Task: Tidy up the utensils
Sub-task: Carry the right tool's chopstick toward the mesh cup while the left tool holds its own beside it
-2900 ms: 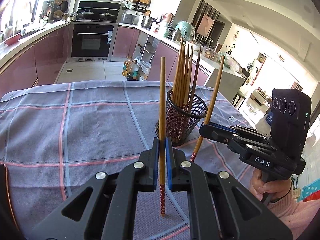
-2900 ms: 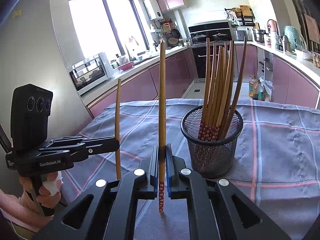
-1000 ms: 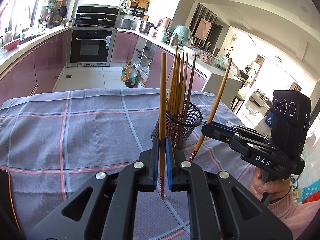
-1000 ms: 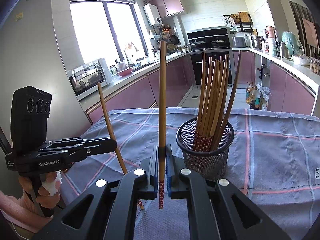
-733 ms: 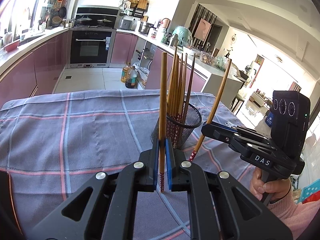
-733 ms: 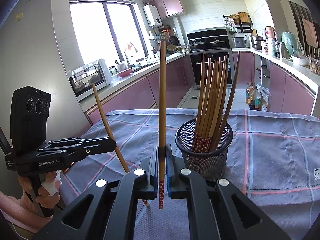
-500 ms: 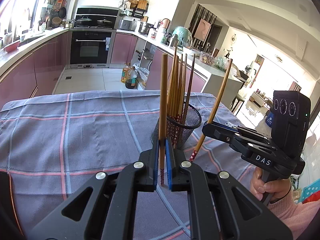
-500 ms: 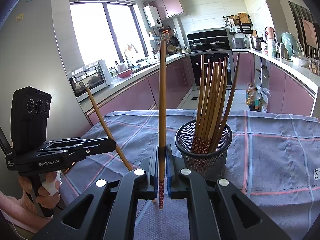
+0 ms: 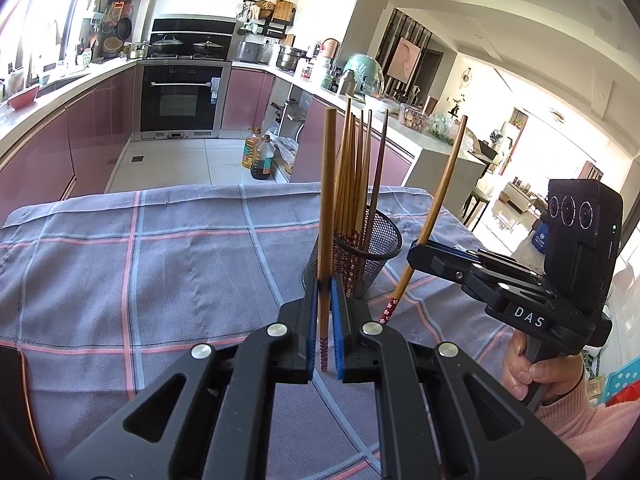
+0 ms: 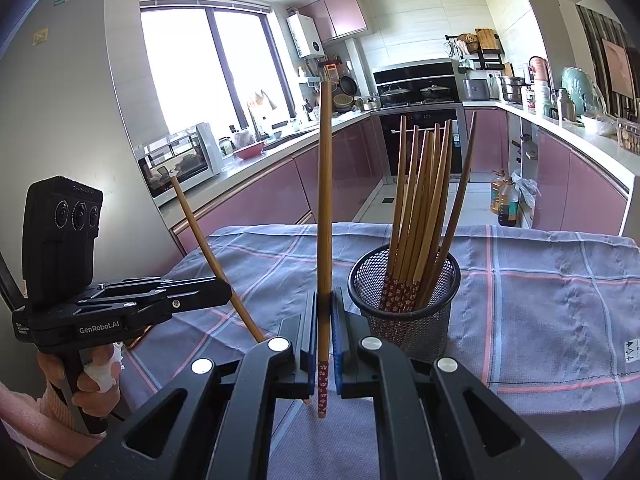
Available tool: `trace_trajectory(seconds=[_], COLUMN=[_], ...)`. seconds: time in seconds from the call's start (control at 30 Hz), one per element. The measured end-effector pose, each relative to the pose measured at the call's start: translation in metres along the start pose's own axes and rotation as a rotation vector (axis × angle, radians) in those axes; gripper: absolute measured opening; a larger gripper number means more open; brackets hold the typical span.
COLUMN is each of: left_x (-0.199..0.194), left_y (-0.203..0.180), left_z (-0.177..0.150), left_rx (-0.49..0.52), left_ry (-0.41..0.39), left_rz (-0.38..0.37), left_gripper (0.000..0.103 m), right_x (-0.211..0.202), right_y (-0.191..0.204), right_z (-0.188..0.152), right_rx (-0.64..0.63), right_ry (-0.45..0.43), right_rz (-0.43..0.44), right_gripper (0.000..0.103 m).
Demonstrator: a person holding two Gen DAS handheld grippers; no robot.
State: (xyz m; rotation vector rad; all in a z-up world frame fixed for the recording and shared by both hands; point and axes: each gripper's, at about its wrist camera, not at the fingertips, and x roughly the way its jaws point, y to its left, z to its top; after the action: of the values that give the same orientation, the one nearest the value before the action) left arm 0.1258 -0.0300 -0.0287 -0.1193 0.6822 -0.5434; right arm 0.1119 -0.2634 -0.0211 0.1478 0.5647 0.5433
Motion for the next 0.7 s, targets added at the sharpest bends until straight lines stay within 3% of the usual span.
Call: trace_trajectory(seconds=[0.7], left_x=[-0.0015], left_y=[-0.0019], left_z=[0.0003], left_rx=[0.015], left_ry=[-0.013], left_rz=[0.001], left_gripper=[0.007], right_x=[-0.0002], right_y=[-0.0005], right_z=[-0.0006], right_rx=[-0.001], right_ry=[-0.01], right_rz=[-0.007], right_gripper=[0.006])
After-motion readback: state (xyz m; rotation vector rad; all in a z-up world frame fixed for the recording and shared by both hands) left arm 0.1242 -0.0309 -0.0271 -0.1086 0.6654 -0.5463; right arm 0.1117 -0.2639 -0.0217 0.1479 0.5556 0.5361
